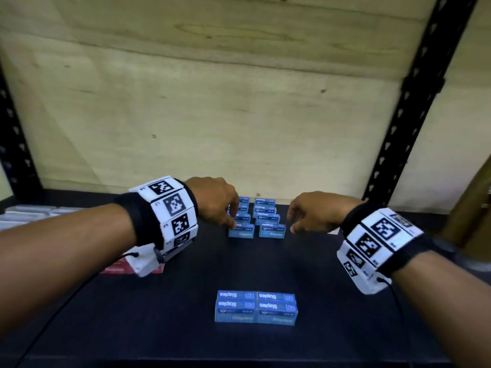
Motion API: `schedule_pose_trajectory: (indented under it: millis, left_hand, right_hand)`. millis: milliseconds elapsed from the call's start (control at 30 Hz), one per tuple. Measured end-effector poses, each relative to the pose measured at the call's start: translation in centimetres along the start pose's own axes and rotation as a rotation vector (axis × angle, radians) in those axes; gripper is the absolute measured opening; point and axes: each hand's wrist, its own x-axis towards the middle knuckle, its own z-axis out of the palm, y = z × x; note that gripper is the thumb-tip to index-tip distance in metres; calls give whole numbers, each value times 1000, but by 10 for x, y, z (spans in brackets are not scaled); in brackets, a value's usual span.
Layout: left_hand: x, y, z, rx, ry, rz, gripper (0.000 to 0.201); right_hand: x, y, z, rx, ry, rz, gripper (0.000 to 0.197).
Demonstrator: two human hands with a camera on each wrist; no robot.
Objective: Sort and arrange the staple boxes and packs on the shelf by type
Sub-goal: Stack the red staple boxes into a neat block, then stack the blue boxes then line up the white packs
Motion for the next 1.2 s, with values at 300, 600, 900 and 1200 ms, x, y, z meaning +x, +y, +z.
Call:
schedule_pose_trajectory:
  millis: [300, 600, 900, 1200]
  left_hand:
    - [30, 9, 7, -28, -60, 48, 34]
    - [35, 12, 11, -86, -61, 55, 28]
    - [4, 8, 11, -169, -95, 91, 18]
    - [-46, 13, 23, -201, -132, 160, 16]
  right_hand:
    - [29, -8, 8, 17, -54, -38, 33]
    - [35, -7, 11, 46, -47, -59, 19]
    - [0, -7, 19, 80, -66, -128, 10]
    - [-49, -10, 30, 142, -135, -203, 9]
